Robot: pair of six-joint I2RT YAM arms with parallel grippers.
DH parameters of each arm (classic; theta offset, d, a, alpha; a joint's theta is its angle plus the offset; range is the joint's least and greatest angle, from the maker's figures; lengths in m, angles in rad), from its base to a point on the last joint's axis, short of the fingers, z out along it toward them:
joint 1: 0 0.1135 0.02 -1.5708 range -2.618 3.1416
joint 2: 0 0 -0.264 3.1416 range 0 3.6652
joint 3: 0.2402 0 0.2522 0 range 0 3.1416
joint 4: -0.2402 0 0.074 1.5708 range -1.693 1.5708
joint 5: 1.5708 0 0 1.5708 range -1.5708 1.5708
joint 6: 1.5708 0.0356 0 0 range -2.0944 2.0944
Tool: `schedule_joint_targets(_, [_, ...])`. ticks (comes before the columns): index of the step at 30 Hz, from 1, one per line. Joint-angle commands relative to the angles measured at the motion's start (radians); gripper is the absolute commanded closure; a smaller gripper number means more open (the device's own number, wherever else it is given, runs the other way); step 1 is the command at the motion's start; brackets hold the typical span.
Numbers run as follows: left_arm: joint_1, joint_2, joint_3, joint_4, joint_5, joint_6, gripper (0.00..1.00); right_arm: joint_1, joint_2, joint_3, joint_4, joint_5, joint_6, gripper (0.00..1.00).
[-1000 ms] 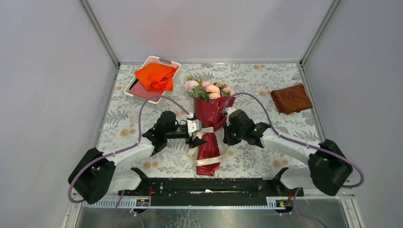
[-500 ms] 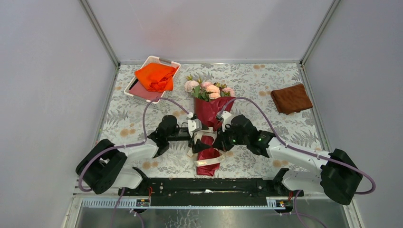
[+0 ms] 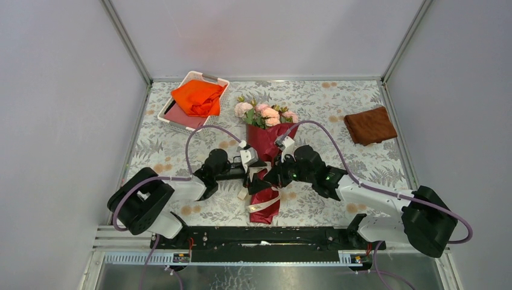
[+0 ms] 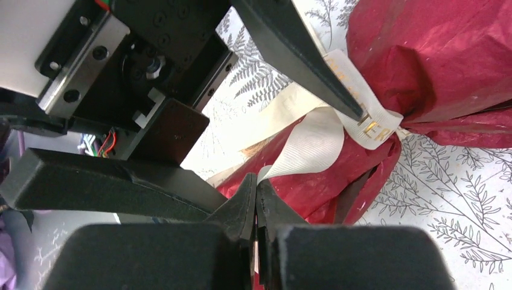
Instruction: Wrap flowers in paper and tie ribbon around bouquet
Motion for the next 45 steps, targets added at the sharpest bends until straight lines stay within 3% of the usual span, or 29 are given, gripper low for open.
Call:
schedule_joint_targets(1, [-0.009,0.021,-0.008,0.122,-0.054,-0.078,0.05,0.004,0.015,-0.010,0.142,0.071,0.075,1.00])
schedule_joint_targets(6, [-0.007,0.041,-0.012,0.141,-0.072,-0.121,0.27,0.003,0.046,-0.006,0.167,0.100,0.107,1.00])
schedule_joint_targets(10, [-0.006,0.055,-0.013,0.160,-0.056,-0.129,0.51,0.004,0.058,0.001,0.161,0.103,0.115,1.00])
schedule_joint_targets(16, [0.009,0.066,-0.013,0.162,-0.059,-0.129,0.66,0.004,0.068,0.007,0.155,0.108,0.122,1.00])
schedule_joint_targets(19, [0.015,0.070,-0.010,0.162,-0.060,-0.121,0.79,0.003,0.078,0.012,0.145,0.098,0.122,1.00])
schedule_joint_targets(22, [0.019,0.076,-0.006,0.159,-0.061,-0.111,0.99,0.004,0.082,0.029,0.106,0.095,0.117,0.88])
schedule_joint_targets(29, [0.025,0.090,-0.002,0.185,-0.084,-0.105,1.00,0.004,0.073,0.030,0.076,0.097,0.121,0.79])
schedule_joint_targets(34, [0.042,0.084,-0.004,0.162,-0.061,-0.093,1.00,-0.010,0.017,0.089,-0.098,0.087,0.027,0.49])
schedule_joint_targets(36, [0.046,0.078,-0.014,0.159,-0.029,-0.063,1.00,-0.049,-0.008,0.121,-0.172,0.011,-0.022,0.35])
schedule_joint_targets(38, [0.045,0.064,-0.027,0.158,0.025,-0.017,1.00,-0.088,-0.017,0.157,-0.260,-0.065,-0.079,0.29])
schedule_joint_targets(45, [0.045,0.050,-0.041,0.113,0.028,0.046,1.00,-0.199,0.035,0.222,-0.283,-0.155,-0.217,0.29])
